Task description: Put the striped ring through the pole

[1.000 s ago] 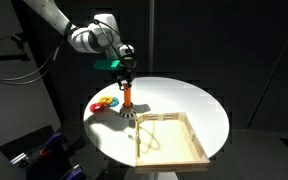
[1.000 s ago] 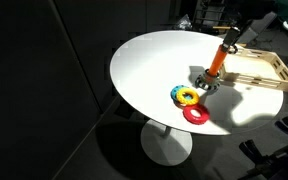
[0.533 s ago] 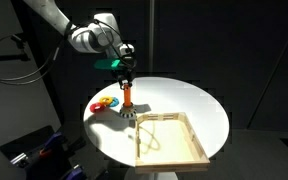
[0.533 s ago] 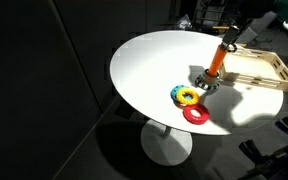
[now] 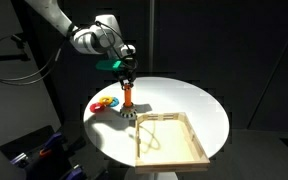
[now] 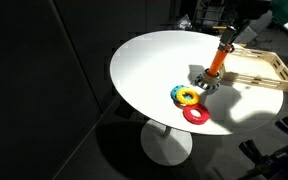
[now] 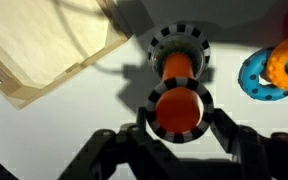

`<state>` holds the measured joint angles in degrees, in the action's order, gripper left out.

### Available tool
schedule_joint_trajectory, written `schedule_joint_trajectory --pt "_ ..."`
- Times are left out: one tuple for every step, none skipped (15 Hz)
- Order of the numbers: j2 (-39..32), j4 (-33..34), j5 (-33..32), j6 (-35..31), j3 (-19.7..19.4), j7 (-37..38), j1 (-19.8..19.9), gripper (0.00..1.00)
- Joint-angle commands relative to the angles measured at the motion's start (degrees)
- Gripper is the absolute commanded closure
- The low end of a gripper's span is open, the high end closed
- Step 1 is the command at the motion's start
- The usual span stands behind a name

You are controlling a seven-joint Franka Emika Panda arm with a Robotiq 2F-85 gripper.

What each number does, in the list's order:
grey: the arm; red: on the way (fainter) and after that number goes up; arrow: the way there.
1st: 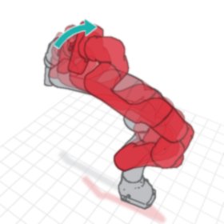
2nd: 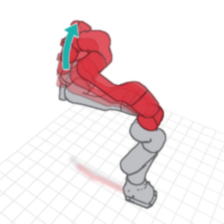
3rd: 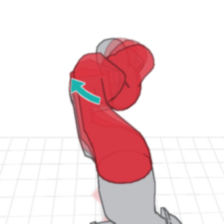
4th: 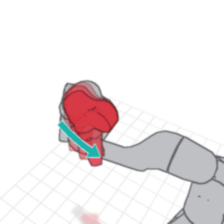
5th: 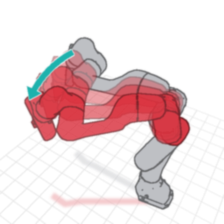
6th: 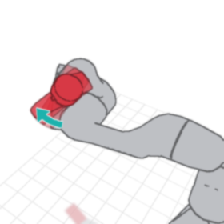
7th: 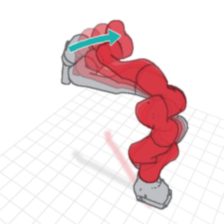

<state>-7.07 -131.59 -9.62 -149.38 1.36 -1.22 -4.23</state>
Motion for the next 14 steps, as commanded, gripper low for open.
schedule_joint_trajectory --pt "-2.63 1.87 -0.06 -0.66 0.03 0.94 0.37 0.58" --pt "-2.99 2.23 0.4 -0.72 0.11 0.64 0.42 0.58" --pt "-3.4 2.46 0.83 -0.57 0.17 0.41 0.47 0.58" --pt "-3.75 2.88 1.75 -0.4 0.36 -0.16 0.61 0.58" --pt "-4.03 3.22 2.46 -0.03 0.44 -0.4 0.7 0.58" --pt "-4.33 3.47 3.67 0.23 0.62 -0.92 0.87 0.58" --pt "-4.6 3.74 5.41 0.73 0.94 -1.86 1.1 0.58" --pt "-4.89 3.84 7.3 1.1 1.25 -2.68 1.31 0.58" --pt "-5.23 3.85 8.83 1.69 1.47 -3.33 1.47 0.16" --pt "-5.56 3.85 10.77 2.0 1.87 -4.42 1.76 0.07" --pt "-5.83 3.92 12.33 2.48 2.24 -5.24 2.04 0.02" --pt "-5.98 3.99 14.07 3.07 2.69 -6.4 2.38 0.0" --pt "-6.02 4.09 15.48 3.92 3.08 -7.38 2.67 0.0" --pt "-5.95 4.14 16.6 4.6 3.39 -8.12 2.92 0.0"
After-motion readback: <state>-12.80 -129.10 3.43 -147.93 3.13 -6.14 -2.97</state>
